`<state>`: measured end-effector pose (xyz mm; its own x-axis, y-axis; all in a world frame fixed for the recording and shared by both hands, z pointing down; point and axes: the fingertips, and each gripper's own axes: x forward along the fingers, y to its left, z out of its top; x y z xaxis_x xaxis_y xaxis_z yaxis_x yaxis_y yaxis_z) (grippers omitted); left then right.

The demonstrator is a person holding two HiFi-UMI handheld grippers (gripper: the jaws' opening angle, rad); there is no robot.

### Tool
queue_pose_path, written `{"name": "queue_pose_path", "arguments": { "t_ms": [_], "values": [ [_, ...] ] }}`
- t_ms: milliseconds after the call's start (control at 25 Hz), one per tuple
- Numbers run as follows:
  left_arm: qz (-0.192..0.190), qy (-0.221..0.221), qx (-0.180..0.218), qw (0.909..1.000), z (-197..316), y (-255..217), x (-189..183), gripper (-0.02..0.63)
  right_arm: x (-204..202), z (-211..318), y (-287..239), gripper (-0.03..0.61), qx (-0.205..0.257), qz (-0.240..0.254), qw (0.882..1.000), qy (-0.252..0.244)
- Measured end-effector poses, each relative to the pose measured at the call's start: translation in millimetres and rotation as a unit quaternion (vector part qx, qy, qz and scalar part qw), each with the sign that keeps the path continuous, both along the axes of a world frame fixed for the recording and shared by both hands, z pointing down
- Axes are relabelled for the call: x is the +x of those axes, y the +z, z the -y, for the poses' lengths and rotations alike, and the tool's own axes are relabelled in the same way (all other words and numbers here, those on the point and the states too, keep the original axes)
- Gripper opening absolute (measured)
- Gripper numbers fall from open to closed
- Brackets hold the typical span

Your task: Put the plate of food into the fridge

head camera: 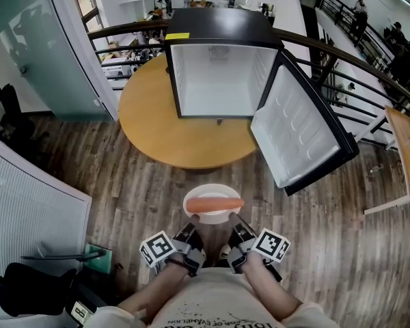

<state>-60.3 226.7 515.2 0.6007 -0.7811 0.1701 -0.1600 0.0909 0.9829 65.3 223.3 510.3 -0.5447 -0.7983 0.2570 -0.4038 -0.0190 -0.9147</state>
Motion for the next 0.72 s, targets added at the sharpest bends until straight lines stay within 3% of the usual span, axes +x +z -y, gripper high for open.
{"name": "queue_pose_path", "arguments": {
  "t_ms": [720],
  "values": [
    [-0.005, 0.024, -0.002, 0.9997, 15.7, 7.8, -32.3, 0.032, -30.8, 10.1, 7.1, 0.041, 0.007, -0.008, 1.0, 0.027]
  ]
}}
